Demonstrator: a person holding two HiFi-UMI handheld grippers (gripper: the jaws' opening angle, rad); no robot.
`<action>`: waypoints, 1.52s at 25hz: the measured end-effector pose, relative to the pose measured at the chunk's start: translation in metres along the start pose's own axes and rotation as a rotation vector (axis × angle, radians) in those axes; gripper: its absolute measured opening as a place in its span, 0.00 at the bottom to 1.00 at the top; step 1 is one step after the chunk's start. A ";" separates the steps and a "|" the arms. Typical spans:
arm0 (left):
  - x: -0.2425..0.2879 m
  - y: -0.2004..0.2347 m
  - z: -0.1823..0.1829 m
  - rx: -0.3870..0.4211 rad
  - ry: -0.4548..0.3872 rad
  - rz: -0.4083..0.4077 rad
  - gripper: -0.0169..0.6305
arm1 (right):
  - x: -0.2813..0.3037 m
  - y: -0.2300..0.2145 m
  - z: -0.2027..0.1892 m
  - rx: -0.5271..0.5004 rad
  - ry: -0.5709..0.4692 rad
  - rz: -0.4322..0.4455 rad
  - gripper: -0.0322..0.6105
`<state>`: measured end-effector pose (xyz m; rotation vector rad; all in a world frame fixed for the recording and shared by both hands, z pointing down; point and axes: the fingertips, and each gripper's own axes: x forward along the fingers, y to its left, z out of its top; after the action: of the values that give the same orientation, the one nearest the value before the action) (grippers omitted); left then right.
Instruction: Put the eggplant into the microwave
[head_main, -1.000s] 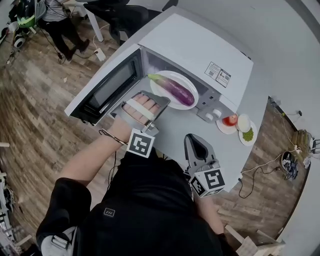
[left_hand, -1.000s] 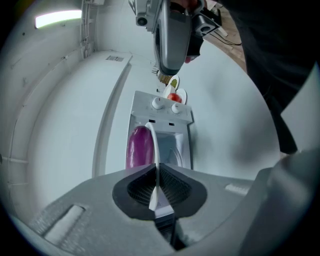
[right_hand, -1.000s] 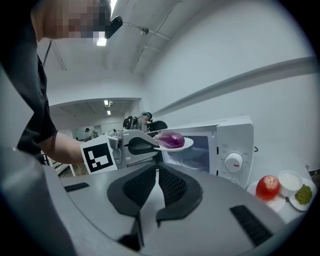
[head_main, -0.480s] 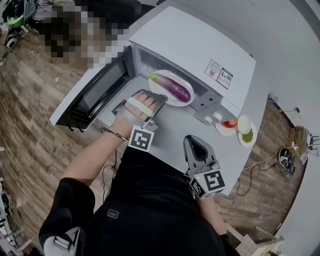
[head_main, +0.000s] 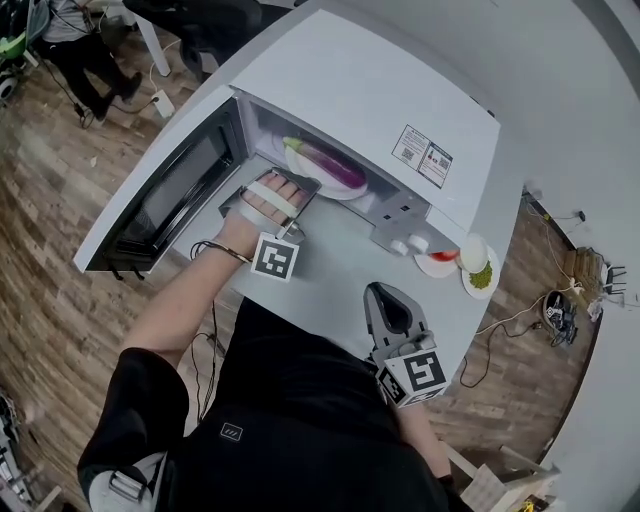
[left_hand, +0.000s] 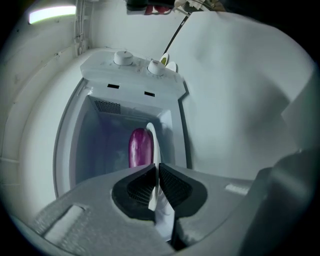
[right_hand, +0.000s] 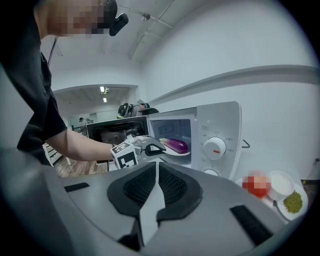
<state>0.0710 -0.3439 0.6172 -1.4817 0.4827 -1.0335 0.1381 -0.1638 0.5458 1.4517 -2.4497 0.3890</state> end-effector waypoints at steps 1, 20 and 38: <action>0.003 0.000 -0.001 0.002 0.001 -0.003 0.07 | 0.000 -0.001 0.000 0.003 0.003 -0.002 0.09; 0.023 -0.010 -0.009 0.003 0.003 -0.069 0.09 | -0.009 -0.002 0.007 0.038 0.074 0.012 0.09; 0.005 -0.036 -0.009 -0.103 0.006 -0.302 0.20 | -0.019 -0.002 0.031 0.061 0.083 -0.020 0.09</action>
<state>0.0569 -0.3460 0.6519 -1.6781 0.3255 -1.2646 0.1462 -0.1604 0.5105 1.4519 -2.3759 0.5131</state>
